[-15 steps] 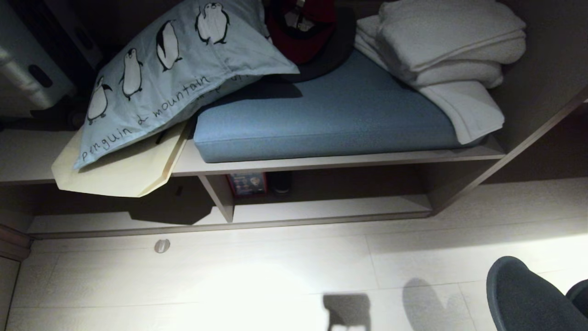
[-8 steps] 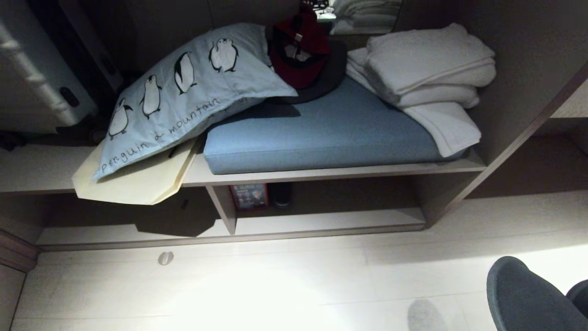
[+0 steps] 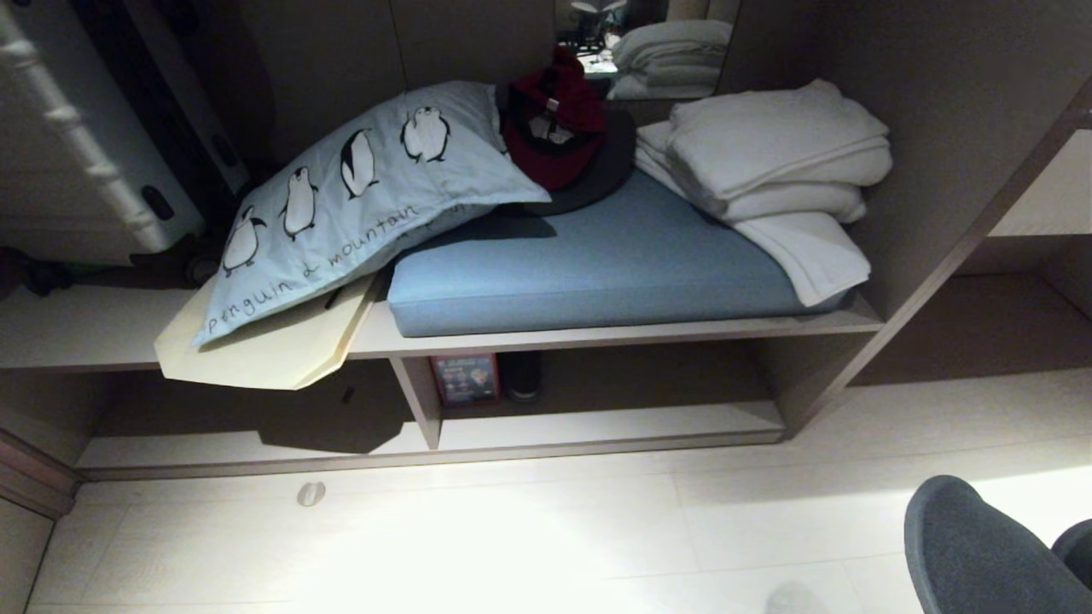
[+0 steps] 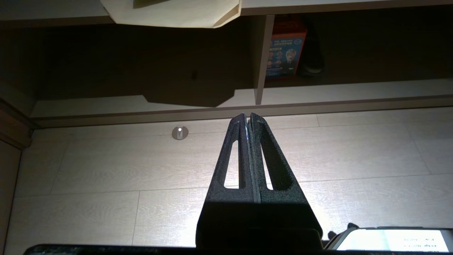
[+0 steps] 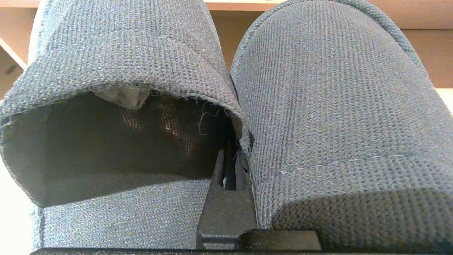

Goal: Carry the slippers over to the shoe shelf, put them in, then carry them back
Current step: Place the slippers on the floor

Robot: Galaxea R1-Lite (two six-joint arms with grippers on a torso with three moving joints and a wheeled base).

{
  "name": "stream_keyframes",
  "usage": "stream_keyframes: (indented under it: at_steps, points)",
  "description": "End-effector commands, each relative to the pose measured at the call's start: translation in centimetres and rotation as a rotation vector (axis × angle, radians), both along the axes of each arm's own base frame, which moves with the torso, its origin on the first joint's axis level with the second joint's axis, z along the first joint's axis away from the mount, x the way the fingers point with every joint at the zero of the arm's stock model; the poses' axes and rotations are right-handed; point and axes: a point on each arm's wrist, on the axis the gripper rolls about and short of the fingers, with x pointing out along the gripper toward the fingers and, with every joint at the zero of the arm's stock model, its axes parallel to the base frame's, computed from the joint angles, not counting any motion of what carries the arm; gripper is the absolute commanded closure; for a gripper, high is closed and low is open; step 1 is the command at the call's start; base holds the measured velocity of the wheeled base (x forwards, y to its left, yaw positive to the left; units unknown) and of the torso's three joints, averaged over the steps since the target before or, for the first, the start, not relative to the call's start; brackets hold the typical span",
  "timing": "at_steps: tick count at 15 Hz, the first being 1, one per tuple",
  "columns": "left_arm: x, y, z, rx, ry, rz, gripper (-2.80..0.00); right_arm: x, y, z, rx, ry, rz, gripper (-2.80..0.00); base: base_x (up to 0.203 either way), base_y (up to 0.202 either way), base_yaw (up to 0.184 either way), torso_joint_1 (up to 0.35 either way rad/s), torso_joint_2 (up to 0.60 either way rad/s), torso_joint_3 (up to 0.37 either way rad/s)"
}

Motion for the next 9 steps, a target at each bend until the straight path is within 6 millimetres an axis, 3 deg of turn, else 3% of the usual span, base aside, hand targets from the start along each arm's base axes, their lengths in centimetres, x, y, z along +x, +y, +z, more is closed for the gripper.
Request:
stream_keyframes:
  at_steps: [1,9]
  points:
    - [0.00,0.00,0.00,0.000,-0.001,0.001,0.00,0.02,0.00,-0.03,0.000,0.002,-0.001,0.00,0.000,0.000,0.000,0.000,0.00,0.000]
    - [0.00,0.00,0.00,0.000,-0.001,0.001,0.00,0.02,0.00,-0.03,0.000,0.002,0.001,0.00,0.000,0.000,0.000,0.000,0.00,0.000]
